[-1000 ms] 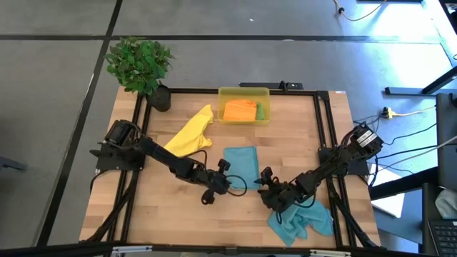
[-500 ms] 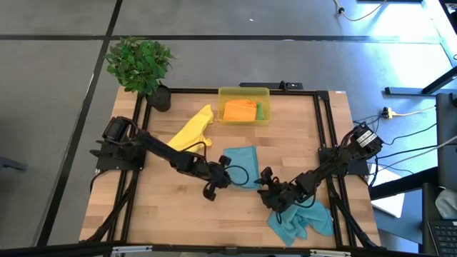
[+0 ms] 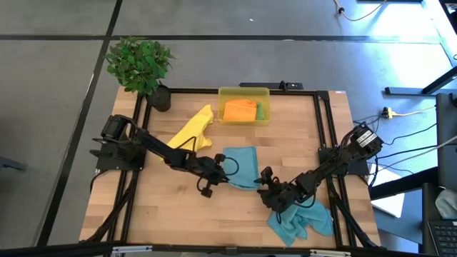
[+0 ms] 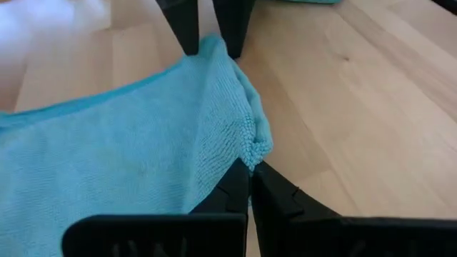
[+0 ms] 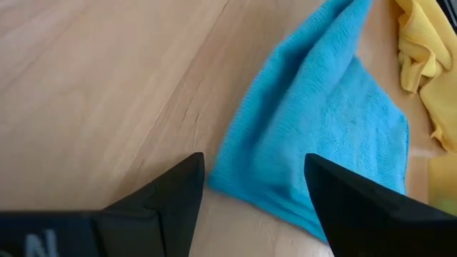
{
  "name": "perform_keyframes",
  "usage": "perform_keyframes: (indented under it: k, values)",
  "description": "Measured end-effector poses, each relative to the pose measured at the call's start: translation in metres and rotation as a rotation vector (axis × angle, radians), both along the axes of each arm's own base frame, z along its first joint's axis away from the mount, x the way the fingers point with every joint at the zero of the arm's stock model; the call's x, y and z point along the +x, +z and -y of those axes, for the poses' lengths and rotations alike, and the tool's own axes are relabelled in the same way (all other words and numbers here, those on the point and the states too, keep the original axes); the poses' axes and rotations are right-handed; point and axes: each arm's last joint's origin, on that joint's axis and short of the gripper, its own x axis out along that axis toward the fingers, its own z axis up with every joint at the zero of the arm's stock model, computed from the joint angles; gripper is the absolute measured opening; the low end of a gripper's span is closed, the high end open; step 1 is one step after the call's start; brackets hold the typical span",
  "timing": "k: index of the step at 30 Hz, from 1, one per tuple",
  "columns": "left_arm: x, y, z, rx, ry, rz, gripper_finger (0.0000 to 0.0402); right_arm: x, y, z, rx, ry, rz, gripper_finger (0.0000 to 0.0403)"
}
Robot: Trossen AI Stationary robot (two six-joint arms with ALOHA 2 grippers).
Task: Fold microfiber towels
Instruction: Fold the top blue microfiber cloth
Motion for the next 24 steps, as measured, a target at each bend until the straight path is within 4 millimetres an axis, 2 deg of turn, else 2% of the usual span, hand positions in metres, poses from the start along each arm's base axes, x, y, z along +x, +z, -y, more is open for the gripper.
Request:
perform_keyframes:
  k: [5, 13, 17, 24]
  values:
    - [-0.002, 0.0, 0.0, -0.008, 0.033, 0.027, 0.0, 0.002, 0.0, -0.001, 0.001, 0.003, 0.023, 0.0243]
    - [0.001, 0.004, -0.004, -0.045, 0.066, 0.059, 0.0, 0.01, -0.017, -0.008, -0.039, -0.011, 0.02, 0.0243]
    - [0.001, 0.003, -0.005, -0.048, 0.071, 0.053, 0.0, 0.014, -0.012, -0.013, -0.082, -0.02, 0.01, 0.0241]
    - [0.0, 0.003, -0.004, -0.054, 0.071, 0.051, 0.0, 0.015, -0.005, -0.018, -0.16, -0.042, -0.081, 0.0195]
